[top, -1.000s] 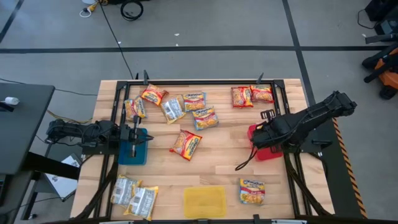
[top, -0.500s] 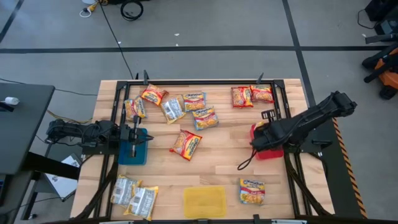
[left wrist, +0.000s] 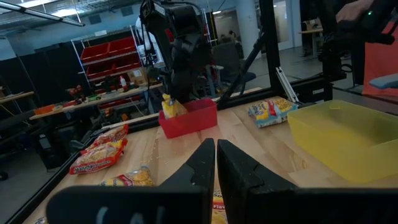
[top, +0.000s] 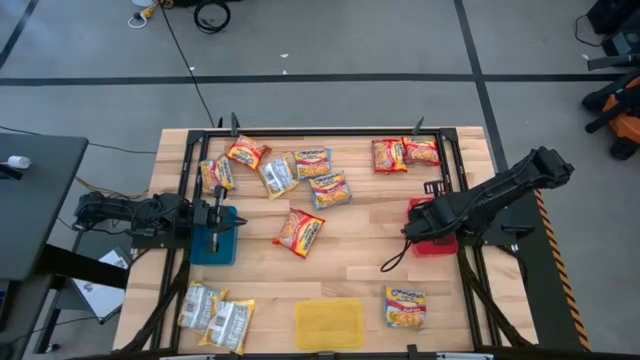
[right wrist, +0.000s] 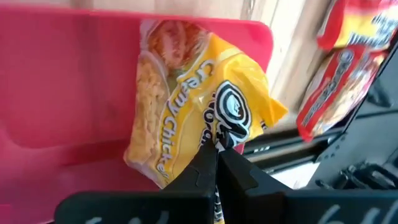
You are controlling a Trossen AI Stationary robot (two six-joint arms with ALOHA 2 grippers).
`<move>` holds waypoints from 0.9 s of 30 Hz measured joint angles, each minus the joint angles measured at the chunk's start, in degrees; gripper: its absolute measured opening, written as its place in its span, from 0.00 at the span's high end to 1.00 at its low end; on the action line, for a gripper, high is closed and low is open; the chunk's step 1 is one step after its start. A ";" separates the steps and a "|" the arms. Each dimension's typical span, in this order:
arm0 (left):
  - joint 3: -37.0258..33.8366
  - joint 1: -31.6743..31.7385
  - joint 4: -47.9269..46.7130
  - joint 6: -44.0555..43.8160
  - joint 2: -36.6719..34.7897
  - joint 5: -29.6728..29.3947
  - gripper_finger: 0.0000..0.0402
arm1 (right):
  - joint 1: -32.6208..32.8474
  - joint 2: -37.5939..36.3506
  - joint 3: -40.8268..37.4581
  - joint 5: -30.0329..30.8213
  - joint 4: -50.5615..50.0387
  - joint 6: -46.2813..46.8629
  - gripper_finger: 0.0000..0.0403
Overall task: Sort Maruchan noodles
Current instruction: Put the yellow noodle pack into the red bin
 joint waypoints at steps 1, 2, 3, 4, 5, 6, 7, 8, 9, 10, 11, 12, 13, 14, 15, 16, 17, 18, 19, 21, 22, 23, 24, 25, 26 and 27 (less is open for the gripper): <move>-0.01 -0.01 -0.01 0.00 0.00 0.01 0.94 | -0.29 0.00 -0.71 0.03 0.00 0.00 0.98; -0.01 0.00 -0.01 0.00 0.00 0.01 0.94 | -0.60 0.00 -1.28 0.11 0.02 0.10 0.98; -0.02 -0.01 0.01 0.00 0.00 0.01 0.94 | -0.97 0.00 -1.79 0.28 -0.03 0.64 0.98; 0.00 0.00 -0.01 0.00 0.00 0.00 0.94 | -1.46 0.02 -2.02 0.46 -0.50 1.47 0.98; -0.02 0.01 -0.01 0.02 0.00 0.01 0.94 | -2.00 0.02 -2.02 0.64 -1.13 2.71 0.98; 0.00 0.01 -0.01 0.00 0.00 -0.02 0.94 | -2.62 0.02 -2.02 0.98 -1.80 4.00 0.98; 0.00 0.01 -0.01 0.00 0.00 0.00 0.94 | -3.17 0.02 -1.98 1.32 -2.52 5.29 0.98; -0.02 -0.02 -0.01 0.01 0.00 0.01 0.94 | -3.77 0.02 -1.79 1.47 -3.21 6.24 0.98; -0.01 -0.01 -0.01 0.00 -0.01 0.01 0.94 | -4.32 0.02 -1.52 1.55 -3.48 6.70 0.98; 0.00 0.01 -0.01 0.00 0.00 0.01 0.94 | -4.72 0.02 -1.32 1.61 -3.45 6.81 0.98; 0.00 -0.01 -0.01 0.00 0.00 0.00 0.94 | -4.98 0.02 -1.10 1.70 -3.40 6.69 0.97; -0.02 -0.02 -0.01 0.00 0.00 0.01 0.94 | -5.12 0.02 -0.96 1.80 -3.23 6.34 0.97; -0.01 0.00 -0.01 0.00 0.00 0.01 0.94 | -5.12 0.02 -0.92 1.81 -2.87 5.60 0.97; 0.00 0.01 -0.01 0.00 0.00 0.01 0.94 | -5.07 0.02 -0.92 1.79 -2.31 4.96 0.96; 0.00 -0.02 0.02 0.00 0.00 0.01 0.94 | -4.95 0.02 -0.92 1.79 -1.67 4.43 0.96; -0.02 -0.01 -0.01 0.01 0.00 0.01 0.94 | -4.80 0.02 -0.92 1.85 -0.91 4.04 0.96; 0.00 0.00 -0.01 0.02 0.00 0.01 0.94 | -4.67 0.02 -0.92 1.91 -0.24 3.84 0.95; 0.00 -0.01 -0.01 0.00 0.00 0.01 0.94 | -4.60 0.02 -0.92 2.06 0.48 3.42 0.95; -0.01 0.01 -0.01 0.00 0.00 0.01 0.94 | -4.57 0.02 -0.92 2.08 1.17 2.78 0.95; -0.02 0.01 -0.01 0.00 0.00 0.01 0.94 | -4.57 0.02 -0.92 2.18 2.38 2.31 0.95; -0.02 0.01 -0.01 0.00 0.00 0.01 0.94 | -4.57 0.02 -0.92 2.23 2.84 2.19 0.95; -0.02 -0.01 -0.01 0.00 0.00 0.01 0.94 | -4.57 0.02 -0.92 2.23 3.18 1.73 0.95; -0.01 -0.02 -0.01 0.00 0.00 0.01 0.94 | -4.57 0.02 -0.92 2.21 3.48 1.08 0.95; -0.01 0.00 0.01 0.00 0.00 0.01 0.94 | -4.57 0.02 -0.92 2.21 3.76 0.76 0.95; -0.02 0.01 -0.01 0.01 0.00 0.01 0.94 | -4.57 0.02 -0.92 2.21 3.93 0.50 0.95; 0.00 0.00 -0.01 0.00 0.00 0.01 0.94 | -4.57 0.02 -0.92 2.21 4.04 0.27 0.96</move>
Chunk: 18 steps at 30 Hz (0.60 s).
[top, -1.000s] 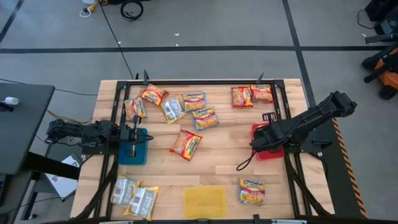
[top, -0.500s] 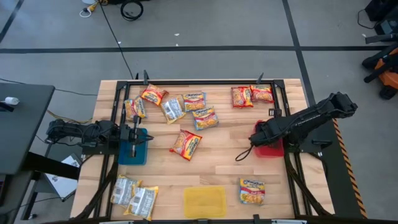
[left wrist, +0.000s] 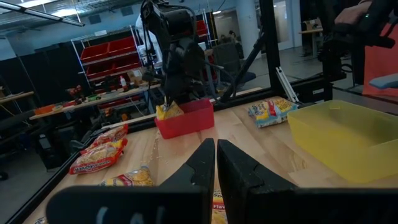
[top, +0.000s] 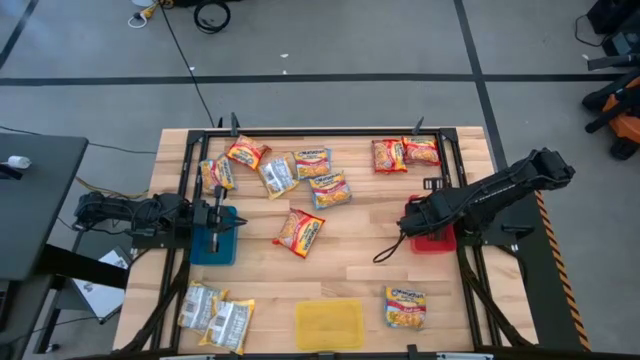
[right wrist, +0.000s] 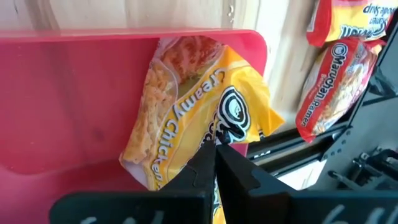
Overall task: Sort Maruchan noodles
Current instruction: Put the yellow noodle pack into the red bin
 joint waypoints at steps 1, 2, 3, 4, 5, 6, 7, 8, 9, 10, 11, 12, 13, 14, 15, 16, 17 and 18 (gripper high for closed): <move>0.00 0.00 0.01 0.01 0.00 0.00 0.94 | 0.00 0.00 0.00 -0.02 0.14 -0.32 0.96; -0.02 -0.01 0.00 0.00 0.00 0.00 0.94 | 0.00 0.00 0.00 -0.20 0.36 -0.41 0.95; -0.01 0.00 0.00 0.01 0.00 0.00 0.94 | 0.00 0.00 0.00 -0.39 0.62 -0.50 0.95; 0.00 0.00 0.00 0.02 0.00 0.00 0.94 | 0.00 0.00 0.00 -0.41 0.66 -0.45 0.95; -0.02 0.00 0.00 0.00 0.00 0.00 0.94 | 0.00 0.00 0.00 -0.47 0.62 -0.41 0.94; -0.01 -0.02 0.00 0.00 0.00 -0.01 0.94 | 0.00 0.00 0.00 -0.84 0.63 -0.36 0.94; -0.02 0.00 0.00 0.00 0.00 0.00 0.94 | 0.00 0.00 0.00 -1.54 0.64 -0.12 0.92; -0.02 0.00 0.00 0.00 0.00 0.00 0.94 | 0.00 0.00 0.00 -2.12 0.63 0.68 0.91; -0.01 0.00 0.00 0.00 0.00 0.00 0.94 | 0.00 0.00 0.00 -2.59 0.64 1.69 0.89; -0.01 0.00 0.01 0.00 0.00 -0.01 0.94 | 0.00 0.00 0.00 -3.24 0.63 2.60 0.87; 0.00 0.00 0.01 0.00 0.00 -0.01 0.94 | 0.00 0.00 0.00 -4.06 0.57 3.45 0.84; 0.00 0.00 0.00 0.00 0.00 0.00 0.94 | 0.00 0.00 0.00 -5.11 0.42 4.16 0.82; 0.00 -0.02 0.00 0.00 0.00 0.00 0.94 | 0.00 0.00 0.03 -5.96 0.19 5.00 0.78; 0.00 -0.02 0.02 0.00 0.00 0.00 0.94 | 0.00 0.00 0.28 -6.57 -0.39 6.12 0.75; -0.02 0.00 0.00 0.00 0.00 0.00 0.94 | 0.00 0.02 0.93 -6.80 -1.37 7.42 0.72; -0.01 -0.01 0.00 0.00 0.00 -0.01 0.94 | 0.00 0.02 2.00 -6.84 -2.41 9.28 0.69; -0.02 0.00 0.00 0.02 0.00 -0.02 0.94 | 0.00 0.02 3.30 -6.96 -3.57 11.40 0.66; 0.00 0.00 0.00 0.00 0.00 -0.02 0.94 | 0.00 0.02 4.86 -7.53 -5.13 13.57 0.64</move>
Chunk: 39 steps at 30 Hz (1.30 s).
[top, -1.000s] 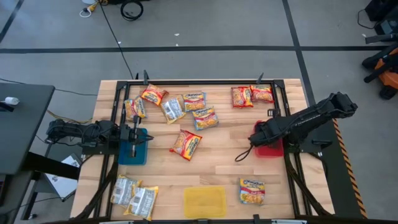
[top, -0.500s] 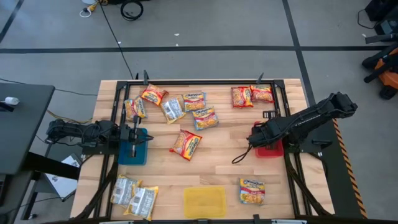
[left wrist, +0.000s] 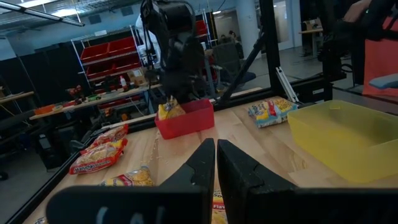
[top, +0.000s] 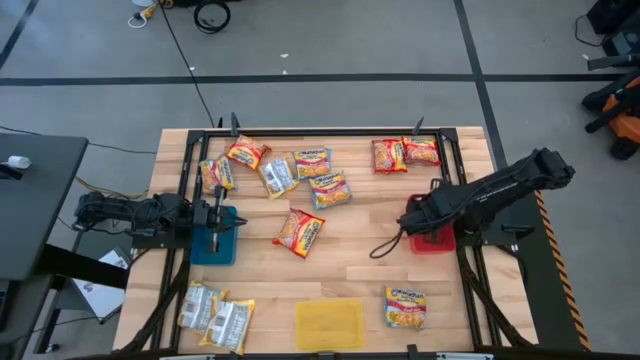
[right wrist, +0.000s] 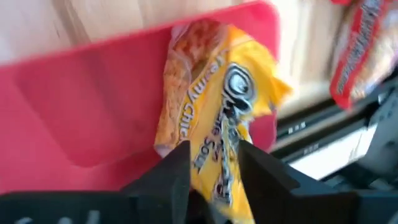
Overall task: Sort Maruchan noodles
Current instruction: Put the yellow noodle pack into the red bin
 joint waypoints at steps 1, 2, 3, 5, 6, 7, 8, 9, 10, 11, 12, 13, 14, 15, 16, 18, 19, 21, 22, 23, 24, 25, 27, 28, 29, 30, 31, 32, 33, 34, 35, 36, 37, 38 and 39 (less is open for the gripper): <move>-0.01 -0.01 0.00 0.00 0.00 0.01 0.94 | 0.00 0.00 1.66 -1.04 -1.37 2.14 0.63; 0.00 0.00 0.00 0.00 0.00 0.01 0.94 | 0.02 -0.02 3.22 -2.34 -2.04 4.16 0.62; -0.01 -0.01 0.00 0.00 0.00 0.01 0.94 | 0.22 -0.02 4.66 -3.74 -2.18 6.44 0.62; -0.01 0.00 0.00 0.00 0.00 0.00 0.94 | 0.94 -0.05 6.25 -7.00 -1.40 10.44 0.63; -0.01 0.00 0.00 0.02 0.00 0.00 0.94 | 1.52 -0.09 6.30 -8.66 -0.47 11.80 0.64; 0.00 0.00 0.00 0.00 0.00 0.02 0.94 | 2.07 -0.07 5.96 -10.05 0.65 12.83 0.65; -0.02 0.00 0.00 0.00 0.00 0.00 0.94 | 2.69 -0.09 5.20 -11.10 1.89 13.57 0.66; 0.00 -0.02 0.00 0.00 0.00 0.00 0.94 | 3.21 -0.07 4.03 -11.74 3.00 14.27 0.67; -0.01 -0.01 0.00 0.00 0.00 0.00 0.94 | 3.60 -0.07 2.71 -12.11 4.18 14.99 0.67; -0.01 -0.02 0.00 0.00 0.00 0.02 0.94 | 3.79 -0.08 1.15 -12.38 5.51 15.83 0.68; -0.02 0.00 0.00 0.00 0.00 0.02 0.94 | 3.79 -0.06 -0.50 -12.65 6.80 16.70 0.69; -0.02 -0.01 0.00 0.02 0.00 0.01 0.94 | 3.66 -0.04 -2.10 -12.79 7.84 17.49 0.71; -0.01 0.00 0.00 0.00 0.00 0.01 0.94 | 3.40 -0.04 -3.73 -12.79 8.61 18.13 0.72; 0.00 -0.01 0.01 0.00 0.00 0.01 0.94 | 3.12 -0.04 -5.33 -12.79 9.30 18.52 0.74; 0.00 0.00 0.00 0.01 0.00 0.01 0.94 | 2.79 -0.04 -6.80 -12.77 9.84 18.82 0.76; 0.00 0.00 0.00 0.00 0.00 0.00 0.94 | 2.16 0.42 -9.02 -12.75 9.92 19.00 0.82; -0.01 0.00 0.00 0.00 0.00 0.01 0.94 | 1.90 0.99 -9.84 -12.74 9.98 19.00 0.86; -0.02 0.00 0.00 0.00 0.00 0.00 0.94 | 1.61 2.85 -10.45 -12.18 10.87 18.89 0.94; 0.00 0.00 0.00 0.02 0.00 0.02 0.94 | 1.60 4.23 -10.54 -11.54 11.26 18.63 0.97; 0.00 -0.01 0.02 0.00 0.00 0.02 0.94 | 1.60 5.78 -10.59 -10.63 11.28 18.40 0.98; 0.00 -0.02 0.03 0.01 -0.02 0.02 0.94 | 1.60 7.47 -10.51 -9.69 11.29 18.27 0.98; -0.01 -0.01 0.01 0.00 -0.01 0.02 0.94 | 1.59 9.30 -10.25 -9.10 11.36 18.24 0.97; 0.00 -0.01 0.07 0.00 -0.02 0.02 0.94 | 1.57 13.15 -9.51 -8.40 11.27 17.55 0.97; 0.00 -0.02 0.04 0.00 -0.02 0.01 0.94 | 1.55 14.79 -9.06 -8.21 10.72 17.16 0.98; 0.00 0.00 0.04 0.00 0.00 0.02 0.94 | 1.60 16.49 -8.74 -7.34 10.31 17.00 0.98; 0.00 0.00 0.06 0.01 0.00 0.02 0.94 | 1.60 18.14 -8.61 -6.56 10.26 17.04 0.98; -0.02 0.00 0.04 0.00 0.00 0.00 0.94 | 1.57 19.61 -8.29 -6.08 9.78 17.19 0.99; -0.02 -0.02 0.04 0.00 0.00 0.02 0.94 | 1.58 20.60 -7.86 -5.48 8.77 17.34 0.98; 0.00 0.00 0.04 0.02 0.00 0.00 0.94 | 1.60 21.54 -7.78 -4.74 8.05 17.64 0.98; 0.00 -0.02 0.08 0.00 0.00 0.02 0.94 | 1.59 22.53 -7.80 -3.76 7.55 17.98 0.98; 0.00 0.00 0.11 0.00 0.00 0.02 0.94 | 1.55 23.12 -7.85 -2.52 7.71 18.31 0.98; 0.00 -0.01 0.05 0.00 0.00 0.02 0.94 | 1.55 23.50 -7.81 -1.04 7.69 18.66 0.98; -0.01 -0.01 0.04 0.00 0.00 0.01 0.94 | 1.55 23.89 -7.81 0.67 7.71 19.04 0.98; 0.00 -0.02 0.07 0.00 0.00 0.02 0.94 | 1.55 24.21 -7.81 2.44 7.72 19.56 0.98; 0.00 -0.01 0.06 0.00 -0.01 0.01 0.94 | 1.57 24.34 -7.81 4.17 7.74 20.15 0.97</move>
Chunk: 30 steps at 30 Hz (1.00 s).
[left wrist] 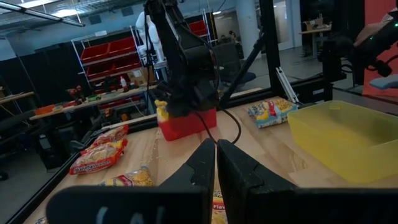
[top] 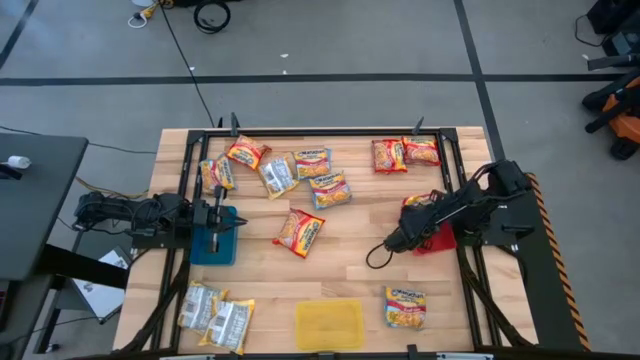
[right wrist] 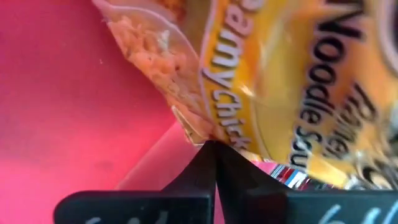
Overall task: Sort Maruchan noodles
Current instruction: Put the yellow noodle pack into the red bin, then adjust the blue noodle pack on the table
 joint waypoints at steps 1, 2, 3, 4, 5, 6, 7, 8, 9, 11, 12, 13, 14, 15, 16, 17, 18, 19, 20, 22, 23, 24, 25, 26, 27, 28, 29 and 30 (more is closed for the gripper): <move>0.00 -0.01 -0.02 0.00 0.01 0.01 0.94 | 0.07 -0.01 0.00 1.34 0.03 0.42 0.97; 0.00 0.00 0.00 0.00 0.01 0.01 0.94 | 0.16 -0.01 0.00 2.05 0.06 0.69 0.97; -0.01 0.01 -0.01 0.00 0.01 0.00 0.94 | 0.20 -0.06 0.00 2.26 0.09 0.91 0.96; -0.02 0.01 -0.02 0.00 0.01 0.01 0.94 | 0.24 -0.34 0.00 2.21 0.01 0.91 0.96; 0.00 0.00 -0.02 0.00 0.01 0.01 0.94 | 0.24 -0.80 0.00 1.92 -0.08 0.87 0.95; -0.02 0.01 -0.02 0.02 0.01 0.01 0.94 | 0.24 -1.51 0.00 1.39 -0.04 0.83 0.94; -0.02 0.01 -0.02 0.00 0.01 0.01 0.94 | 0.33 -2.40 0.00 0.80 -0.05 0.92 0.94; -0.01 0.00 -0.02 0.00 0.01 0.01 0.94 | 0.50 -3.48 0.15 0.13 -0.21 0.97 0.93; -0.01 0.00 -0.02 0.00 0.01 0.01 0.94 | 0.81 -4.67 0.56 -0.40 -0.55 1.16 0.92; -0.01 0.00 -0.02 0.00 0.01 0.01 0.94 | 1.46 -7.43 1.91 -1.06 -1.62 1.83 0.89; -0.02 -0.01 -0.02 0.00 0.01 0.01 0.94 | 1.83 -8.88 2.75 -1.19 -2.58 2.09 0.88; 0.00 -0.01 -0.02 0.00 0.00 0.01 0.94 | 2.20 -10.31 3.70 -1.16 -3.69 2.58 0.86; 0.00 0.01 -0.02 0.00 0.01 0.01 0.94 | 2.56 -11.80 4.61 -1.16 -4.27 2.97 0.85; 0.00 0.01 -0.02 0.00 0.01 0.01 0.94 | 2.83 -13.33 5.58 -1.22 -4.60 3.00 0.83; 0.00 0.01 -0.02 0.00 0.01 0.01 0.94 | 3.00 -14.86 6.28 -1.71 -4.47 2.81 0.82; 0.00 0.01 -0.02 0.00 0.01 0.01 0.94 | 3.17 -16.17 6.86 -2.69 -4.32 2.39 0.81; -0.02 0.01 -0.03 0.00 0.01 0.01 0.94 | 3.29 -17.51 7.34 -3.92 -3.87 1.66 0.80; -0.01 0.01 -0.04 0.00 0.01 0.01 0.94 | 3.37 -18.83 7.71 -5.26 -3.21 0.92 0.80; 0.00 0.00 -0.02 0.00 0.01 0.01 0.94 | 3.41 -20.19 7.88 -6.77 -2.32 -0.01 0.80; -0.01 -0.01 -0.03 0.00 0.01 0.01 0.94 | 3.40 -22.54 7.88 -9.19 -0.21 -1.44 0.80; 0.00 0.01 -0.04 0.00 0.01 0.01 0.94 | 3.40 -23.64 7.87 -9.55 1.23 -2.05 0.80; -0.01 0.01 -0.04 0.00 0.01 0.01 0.94 | 3.41 -24.70 7.87 -9.63 3.14 -2.70 0.80; -0.02 0.01 -0.04 0.00 0.01 -0.01 0.94 | 3.40 -25.67 7.87 -9.51 5.38 -3.44 0.81; 0.00 0.01 -0.04 0.02 0.01 0.01 0.94 | 3.41 -26.53 7.87 -9.10 8.12 -4.39 0.81; -0.02 0.00 -0.04 0.00 0.01 -0.01 0.94 | 3.39 -27.32 7.87 -8.28 11.58 -5.61 0.81; -0.01 0.01 -0.04 0.00 0.01 0.01 0.94 | 3.41 -27.94 7.87 -6.93 15.37 -6.91 0.81; 0.00 0.00 -0.04 0.01 0.01 0.01 0.94 | 3.41 -28.33 7.87 -5.20 19.49 -8.32 0.82; 0.00 0.01 -0.04 0.00 0.01 0.01 0.94 | 3.44 -28.40 7.87 -3.64 23.61 -10.01 0.82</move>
